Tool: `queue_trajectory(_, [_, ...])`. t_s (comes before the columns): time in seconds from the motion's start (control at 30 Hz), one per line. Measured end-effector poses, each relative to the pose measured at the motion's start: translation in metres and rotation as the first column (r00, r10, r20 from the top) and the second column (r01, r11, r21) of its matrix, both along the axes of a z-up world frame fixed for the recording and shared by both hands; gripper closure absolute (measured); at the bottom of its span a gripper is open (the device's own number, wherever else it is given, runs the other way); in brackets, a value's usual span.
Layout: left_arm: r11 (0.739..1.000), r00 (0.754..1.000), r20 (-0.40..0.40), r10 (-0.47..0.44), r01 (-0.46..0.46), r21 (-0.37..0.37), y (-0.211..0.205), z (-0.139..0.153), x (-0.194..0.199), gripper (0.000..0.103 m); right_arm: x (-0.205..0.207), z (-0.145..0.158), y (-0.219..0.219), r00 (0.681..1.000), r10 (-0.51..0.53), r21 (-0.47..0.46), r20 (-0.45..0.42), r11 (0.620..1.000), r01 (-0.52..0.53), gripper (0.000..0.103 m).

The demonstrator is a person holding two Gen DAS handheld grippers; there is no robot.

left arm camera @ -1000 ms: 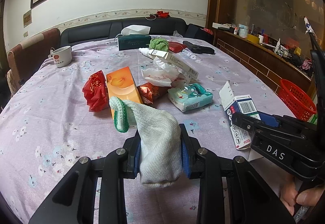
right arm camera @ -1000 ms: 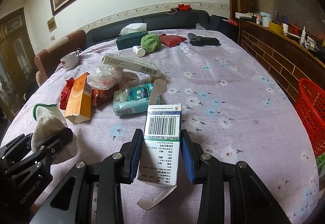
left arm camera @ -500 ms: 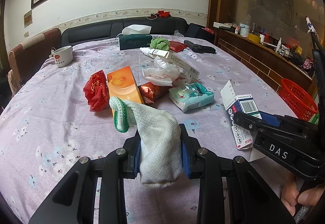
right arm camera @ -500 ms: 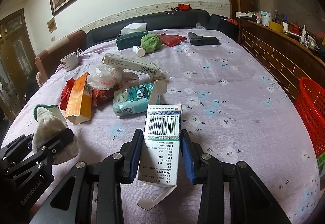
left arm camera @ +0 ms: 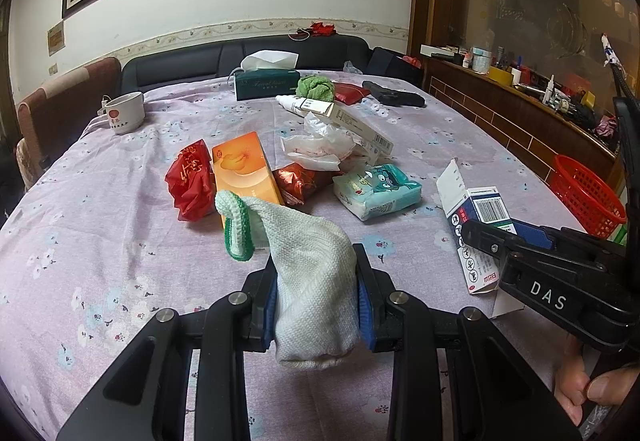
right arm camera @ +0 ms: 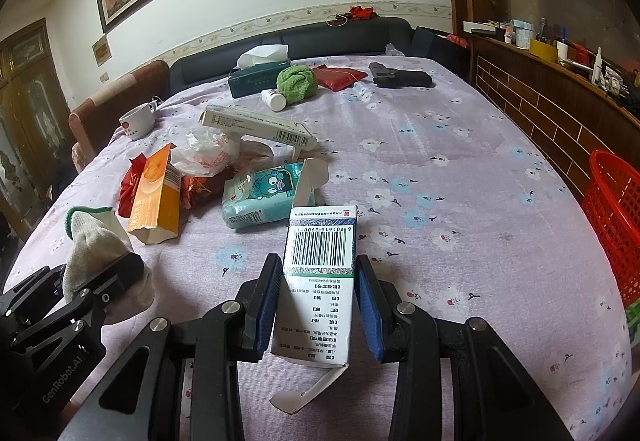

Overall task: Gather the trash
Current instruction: 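Hold the sock and medicine box lifted above the table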

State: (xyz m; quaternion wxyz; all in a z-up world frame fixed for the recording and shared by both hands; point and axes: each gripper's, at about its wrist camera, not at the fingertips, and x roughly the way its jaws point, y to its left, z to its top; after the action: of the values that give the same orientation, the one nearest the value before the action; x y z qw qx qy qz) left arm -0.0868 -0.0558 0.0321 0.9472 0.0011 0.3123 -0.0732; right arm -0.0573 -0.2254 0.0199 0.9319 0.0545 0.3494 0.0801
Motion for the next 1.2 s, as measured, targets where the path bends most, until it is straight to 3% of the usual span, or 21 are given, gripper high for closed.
queue_trajectory(1.2, [1.000,1.000,-0.003,0.002,-0.002,0.012,-0.001,0.001,0.000,0.073,-0.020,0.007,-0.007,0.994,-0.074,-0.084,0.076,0.993,0.080,0.063])
